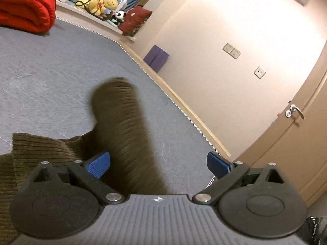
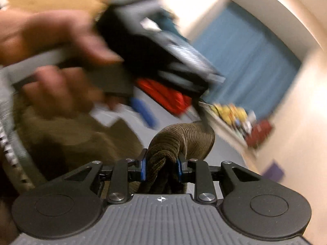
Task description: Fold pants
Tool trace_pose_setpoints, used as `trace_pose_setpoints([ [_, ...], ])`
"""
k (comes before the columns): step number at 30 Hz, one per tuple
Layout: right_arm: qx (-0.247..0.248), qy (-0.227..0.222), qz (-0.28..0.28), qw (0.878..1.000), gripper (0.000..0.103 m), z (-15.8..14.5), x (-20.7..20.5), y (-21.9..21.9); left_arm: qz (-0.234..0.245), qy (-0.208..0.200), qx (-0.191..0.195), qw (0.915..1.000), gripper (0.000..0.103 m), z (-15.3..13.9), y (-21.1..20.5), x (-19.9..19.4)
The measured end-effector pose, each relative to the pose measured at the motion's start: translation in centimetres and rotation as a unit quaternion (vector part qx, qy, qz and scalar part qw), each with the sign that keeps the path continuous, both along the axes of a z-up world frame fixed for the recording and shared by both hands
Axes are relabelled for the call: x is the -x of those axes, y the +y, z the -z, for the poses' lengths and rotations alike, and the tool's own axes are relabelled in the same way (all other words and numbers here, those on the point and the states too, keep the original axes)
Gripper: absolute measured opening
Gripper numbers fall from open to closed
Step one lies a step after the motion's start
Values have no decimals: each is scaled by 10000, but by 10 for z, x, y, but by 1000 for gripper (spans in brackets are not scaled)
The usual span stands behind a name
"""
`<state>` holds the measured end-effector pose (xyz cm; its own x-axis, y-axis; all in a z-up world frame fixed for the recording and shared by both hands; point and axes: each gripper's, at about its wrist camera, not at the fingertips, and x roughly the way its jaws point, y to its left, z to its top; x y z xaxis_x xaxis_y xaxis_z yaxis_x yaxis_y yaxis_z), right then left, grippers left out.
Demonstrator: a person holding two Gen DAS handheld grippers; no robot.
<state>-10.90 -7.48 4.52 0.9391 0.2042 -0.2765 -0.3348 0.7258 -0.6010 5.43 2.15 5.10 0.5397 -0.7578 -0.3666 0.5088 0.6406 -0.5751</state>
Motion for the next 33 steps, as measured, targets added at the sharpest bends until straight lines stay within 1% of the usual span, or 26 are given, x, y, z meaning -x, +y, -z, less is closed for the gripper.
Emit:
trace_pose_setpoints([
  [2, 218, -91, -266, 9994, 28, 5, 7, 16, -270, 14, -420, 9988, 101, 1, 1, 0],
  [3, 304, -135, -370, 9988, 28, 7, 10, 23, -418, 19, -650, 9970, 93, 4, 3, -1],
  [4, 351, -140, -447, 9983, 28, 8, 11, 28, -541, 62, -844, 9949, 83, 6, 4, -1],
  [5, 368, -115, -508, 9980, 28, 8, 10, 32, -717, 117, -1039, 9919, 45, 10, 8, -2],
  [6, 371, -88, -552, 9978, 28, 9, 11, 36, -864, 200, -1155, 9893, 28, 13, 13, -4],
  [8, 361, -8, -555, 9978, 28, 8, 7, 42, -1002, 437, -1101, 9879, 22, 20, 31, -10],
  [9, 329, 46, -604, 9976, 30, 7, 4, 46, -1104, 460, -1116, 9865, 20, 20, 41, -9],
  [10, 262, 77, -655, 9975, 32, 4, 3, 49, -1154, 433, -1124, 9860, 20, 19, 51, -10],
  [11, 157, 89, -720, 9972, 37, -1, 2, 53, -1207, 425, -1087, 9858, 20, 17, 62, -11],
  [12, -33, 119, -850, 9963, 39, -7, 6, 54, -1313, 457, -999, 9852, 19, 16, 77, -12],
  [13, -288, 202, -1035, 9940, 40, -14, 7, 55, -1406, 496, -929, 9844, 19, 15, 94, -11],
  [14, -577, 338, -1249, 9899, 43, -20, 7, 56, -1492, 532, -905, 9832, 19, 15, 109, -10],
  [15, -946, 556, -1476, 9829, 49, -30, 6, 53, -1599, 591, -884, 9814, 19, 16, 125, -10],
  [16, -1430, 877, -1711, 9709, 54, -40, 3, 47, -1695, 700, -840, 9794, 19, 17, 145, -9],
  [18, -2292, 1398, -1890, 9446, 74, -53, -11, 32, -1844, 896, -762, 9758, 20, 22, 180, -5],
  [19, -2582, 1561, -1832, 9356, 76, -58, -20, 24, -1954, 1004, -709, 9730, 20, 25, 197, -2],
  [21, -2952, 1860, -1558, 9241, 76, -59, -46, 11, -2094, 1126, -715, 9687, 21, 27, 223, 5],
  [23, -3104, 2060, -1118, 9213, 76, -50, -73, 1, -2261, 1182, -720, 9642, 21, 27, 244, 13],
  [25, -3222, 2465, -627, 9119, 77, -35, -107, -10, -2375, 1218, -717, 9611, 21, 25, 260, 21],
  [26, -3297, 2733, -416, 9027, 77, -27, -121, -14, -2390, 1224, -748, 9604, 21, 25, 265, 24],
  [28, -3517, 3353, -55, 8740, 78, -5, -147, -21, -2373, 1282, -803, 9596, 22, 24, 275, 30],
  [29, -3636, 3597, 27, 8593, 80, 2, -157, -21, -2373, 1315, -842, 9588, 27, 25, 278, 32],
  [30, -3752, 3806, 125, 8451, 84, 11, -164, -22, -2419, 1371, -922, 9561, 36, 28, 278, 32],
  [31, -3812, 3938, 164, 8363, 85, 17, -168, -21, -2557, 1432, -1051, 9503, 43, 31, 283, 34],
  [32, -3839, 4055, 139, 8295, 85, 24, -168, -21, -2670, 1432, -1121, 9464, 54, 34, 292, 44],
  [33, -3799, 4211, 62, 8236, 85, 29, -171, -18, -2762, 1414, -1119, 9440, 61, 34, 295, 45],
])
